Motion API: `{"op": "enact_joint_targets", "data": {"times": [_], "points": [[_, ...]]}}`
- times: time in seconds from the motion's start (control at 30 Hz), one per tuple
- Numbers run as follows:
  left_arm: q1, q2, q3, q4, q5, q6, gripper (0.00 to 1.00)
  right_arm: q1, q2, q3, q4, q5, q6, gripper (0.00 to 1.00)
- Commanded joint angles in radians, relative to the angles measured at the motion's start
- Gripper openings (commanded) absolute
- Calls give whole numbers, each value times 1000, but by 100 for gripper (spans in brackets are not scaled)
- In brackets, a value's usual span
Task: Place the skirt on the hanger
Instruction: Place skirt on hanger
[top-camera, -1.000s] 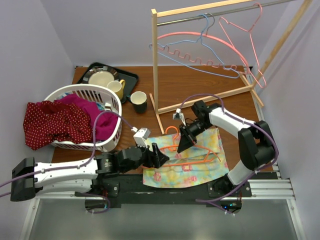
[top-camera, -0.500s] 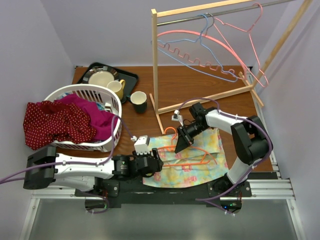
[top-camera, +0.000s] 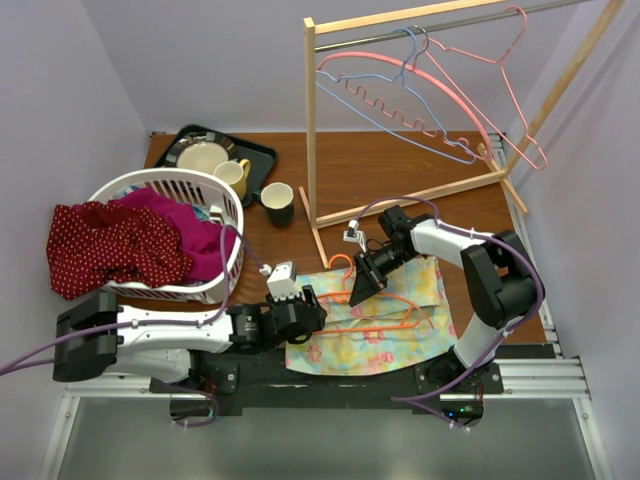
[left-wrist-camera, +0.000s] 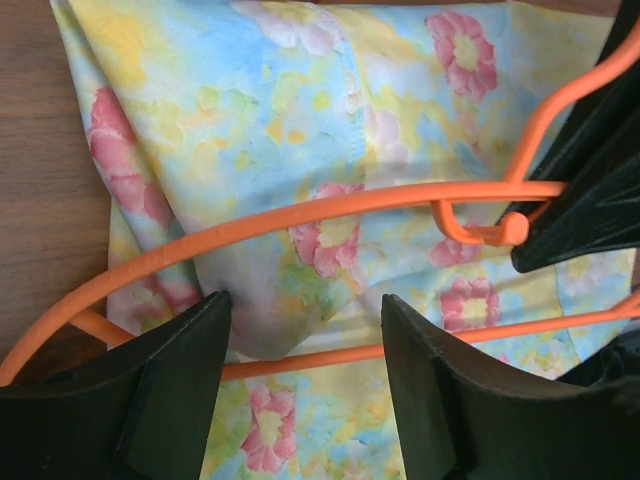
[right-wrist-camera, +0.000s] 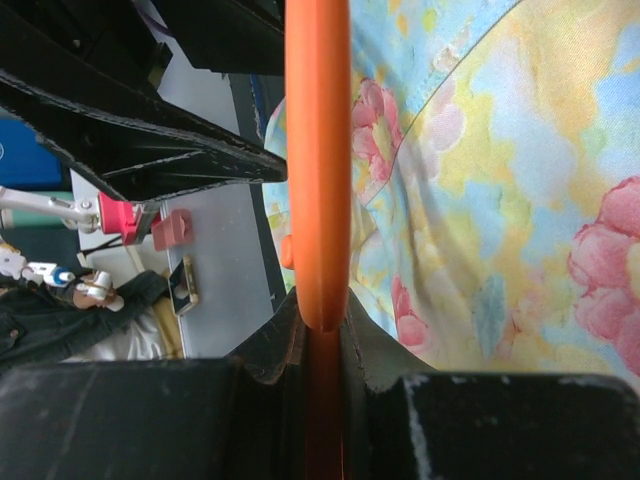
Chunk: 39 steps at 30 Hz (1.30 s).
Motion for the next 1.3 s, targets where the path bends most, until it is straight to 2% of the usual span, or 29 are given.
{"op": "enact_joint_targets", "data": {"times": [0.0,0.17,0.23,0.3,0.4,0.43,0.5,0.53,0.67,0.9,1.1,1.27], "points": [[18,58,44,4,-48,1,65,6,-5,14,9,5,-3,0],[19,136,120,-155,-68,-39,65,5,3,16,9,7,0,0],[17,141,125,-155,-70,-28,65,6,7,17,9,8,1,0],[19,135,119,-119,-70,-2,61,5,6,17,11,10,1,0],[20,129,128,-86,-73,35,45,5,1,17,9,8,0,0],[20,127,136,-83,-73,41,35,5,0,17,7,10,-2,0],[19,110,142,-74,-68,68,27,5,-5,20,4,10,-8,0],[20,101,151,-73,-61,78,17,5,-11,20,0,10,-13,0],[20,2,170,-86,-42,115,3,5,-25,34,-26,5,-43,0],[57,-185,182,-132,45,164,0,-26,-65,95,-225,-46,-276,0],[97,-350,177,-221,108,150,0,-70,-135,85,-206,-12,-284,0],[98,-478,167,-362,117,95,0,-104,-177,71,-189,36,-287,0]]}}
